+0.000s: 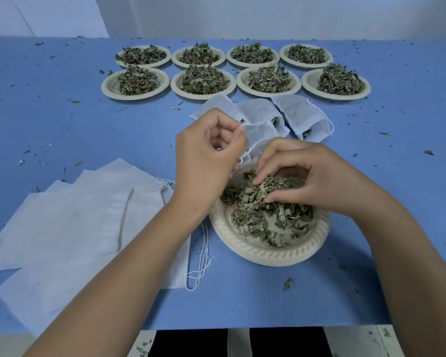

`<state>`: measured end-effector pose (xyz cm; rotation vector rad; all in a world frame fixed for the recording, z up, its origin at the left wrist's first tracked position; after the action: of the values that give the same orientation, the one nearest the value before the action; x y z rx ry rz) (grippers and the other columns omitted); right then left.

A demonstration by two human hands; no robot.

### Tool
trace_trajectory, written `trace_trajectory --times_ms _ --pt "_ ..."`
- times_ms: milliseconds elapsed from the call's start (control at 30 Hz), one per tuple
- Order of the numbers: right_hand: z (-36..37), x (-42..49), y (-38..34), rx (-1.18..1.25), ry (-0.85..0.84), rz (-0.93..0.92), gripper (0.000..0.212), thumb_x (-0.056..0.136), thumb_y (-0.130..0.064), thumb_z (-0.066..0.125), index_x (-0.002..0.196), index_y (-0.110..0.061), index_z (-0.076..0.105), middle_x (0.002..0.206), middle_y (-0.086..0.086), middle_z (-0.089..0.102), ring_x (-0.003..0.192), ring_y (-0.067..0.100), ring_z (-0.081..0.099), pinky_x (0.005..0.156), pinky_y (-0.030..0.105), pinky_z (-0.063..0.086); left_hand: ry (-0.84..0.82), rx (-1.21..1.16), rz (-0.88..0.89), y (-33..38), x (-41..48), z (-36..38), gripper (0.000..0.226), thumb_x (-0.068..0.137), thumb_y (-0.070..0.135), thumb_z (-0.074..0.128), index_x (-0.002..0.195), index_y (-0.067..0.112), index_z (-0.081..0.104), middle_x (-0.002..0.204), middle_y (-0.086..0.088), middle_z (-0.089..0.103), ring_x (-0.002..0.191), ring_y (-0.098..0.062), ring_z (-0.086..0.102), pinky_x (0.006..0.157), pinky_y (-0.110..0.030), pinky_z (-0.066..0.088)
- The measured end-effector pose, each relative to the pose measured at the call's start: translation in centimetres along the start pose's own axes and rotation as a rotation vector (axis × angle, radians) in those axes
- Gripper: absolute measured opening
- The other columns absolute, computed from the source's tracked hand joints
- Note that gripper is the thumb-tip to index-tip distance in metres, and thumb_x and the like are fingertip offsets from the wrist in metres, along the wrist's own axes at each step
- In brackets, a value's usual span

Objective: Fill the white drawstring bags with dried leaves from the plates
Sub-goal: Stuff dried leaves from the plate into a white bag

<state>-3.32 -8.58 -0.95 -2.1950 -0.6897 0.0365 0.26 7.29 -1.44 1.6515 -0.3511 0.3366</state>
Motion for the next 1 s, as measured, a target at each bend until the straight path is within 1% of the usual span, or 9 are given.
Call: trace_trajectory --times_ms 100,200,367,467,567,700,800,900,1000 --pt "-0.1 0.0 0.0 -0.058 0.015 0.001 0.02 0.073 -0.01 0.081 0.092 -0.012 0.075 0.091 -0.002 0.068 0.09 0.015 0.065 0.087 0.039 0.05 -0.003 0.005 -0.003 0.0 0.0 0.0 0.017 0.089 0.005 0.065 0.076 0.015 0.062 0.051 0.006 0.055 0.042 -0.008 0.05 0.039 -0.02 0.042" --pt "-0.7 -0.3 -0.2 -0.039 0.089 -0.018 0.019 0.071 -0.014 0.081 0.089 -0.014 0.076 0.087 -0.005 0.071 0.089 0.011 0.066 0.089 0.032 0.05 -0.013 0.016 -0.003 -0.2 0.0 0.0 0.017 0.089 0.006 0.065 0.075 0.015 0.062 0.051 0.006 0.055 0.041 -0.006 0.05 0.038 -0.02 0.043" --pt "-1.9 -0.5 -0.8 0.288 0.357 -0.148 0.027 0.069 -0.01 0.078 0.095 -0.013 0.068 0.086 0.005 0.069 0.082 0.016 0.066 0.079 0.024 0.051 -0.105 0.063 -0.022 -0.5 0.0 0.6 0.014 0.089 0.008 0.067 0.077 0.013 0.064 0.055 0.004 0.058 0.048 -0.009 0.051 0.051 -0.021 0.045" --pt "-1.9 -0.5 -0.8 0.379 0.53 -0.157 0.027 0.069 -0.008 0.076 0.094 -0.015 0.066 0.086 -0.004 0.07 0.084 0.011 0.067 0.077 0.021 0.053 -0.131 0.067 -0.012 -0.5 0.0 0.8 0.014 0.09 0.01 0.068 0.076 0.013 0.064 0.057 0.001 0.06 0.049 -0.008 0.051 0.052 -0.019 0.045" --pt "-1.7 -0.5 -0.5 0.405 0.64 -0.133 0.026 0.071 0.0 0.076 0.089 -0.016 0.065 0.084 -0.011 0.071 0.084 0.008 0.068 0.078 0.022 0.055 -0.136 0.059 0.0 -0.4 -0.1 0.8 0.015 0.091 0.013 0.068 0.076 0.016 0.063 0.055 0.008 0.059 0.047 -0.005 0.051 0.051 -0.018 0.043" --pt "-1.1 -0.4 -0.2 0.266 0.679 -0.109 0.027 0.076 0.006 0.075 0.087 -0.017 0.067 0.083 -0.004 0.068 0.081 0.013 0.067 0.076 0.024 0.055 -0.131 0.054 0.011 -0.2 -0.2 0.9 0.014 0.091 0.014 0.067 0.078 0.017 0.064 0.053 0.013 0.059 0.045 -0.001 0.05 0.05 -0.015 0.041" --pt "-0.7 -0.3 -0.2 -0.044 0.651 -0.146 0.016 0.077 0.007 0.072 0.087 -0.007 0.071 0.082 0.006 0.069 0.079 0.017 0.068 0.073 0.028 0.056 -0.117 0.034 0.034 0.0 -0.3 0.8 0.013 0.091 0.013 0.067 0.079 0.016 0.065 0.053 0.012 0.059 0.045 -0.001 0.05 0.049 -0.015 0.041" --pt "-0.1 0.0 -0.5 -0.351 0.589 -0.233 0.014 0.075 0.007 0.07 0.087 0.001 0.073 0.084 0.011 0.072 0.077 0.024 0.069 0.072 0.035 0.054 -0.121 0.039 0.076 0.1 -0.5 0.9 0.013 0.091 0.012 0.067 0.078 0.015 0.065 0.054 0.001 0.059 0.046 -0.006 0.05 0.049 -0.019 0.043" --pt "0.2 0.3 -0.5 -0.362 0.473 -0.223 0.03 0.076 0.004 0.069 0.105 -0.004 0.07 0.101 0.0 0.067 0.094 0.016 0.065 0.087 0.022 0.05 -0.121 0.049 0.077 -0.1 -0.6 1.0 0.012 0.091 0.01 0.067 0.079 0.009 0.065 0.054 0.001 0.058 0.046 -0.006 0.05 0.05 -0.018 0.042"
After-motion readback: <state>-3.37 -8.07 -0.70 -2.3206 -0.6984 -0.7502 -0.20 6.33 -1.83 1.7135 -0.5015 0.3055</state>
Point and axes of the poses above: each hand's wrist, its own x-axis towards the middle knuckle, its own z-axis out of the palm, y = z × x, the point moved 4 cm from there along x, towards the middle knuckle
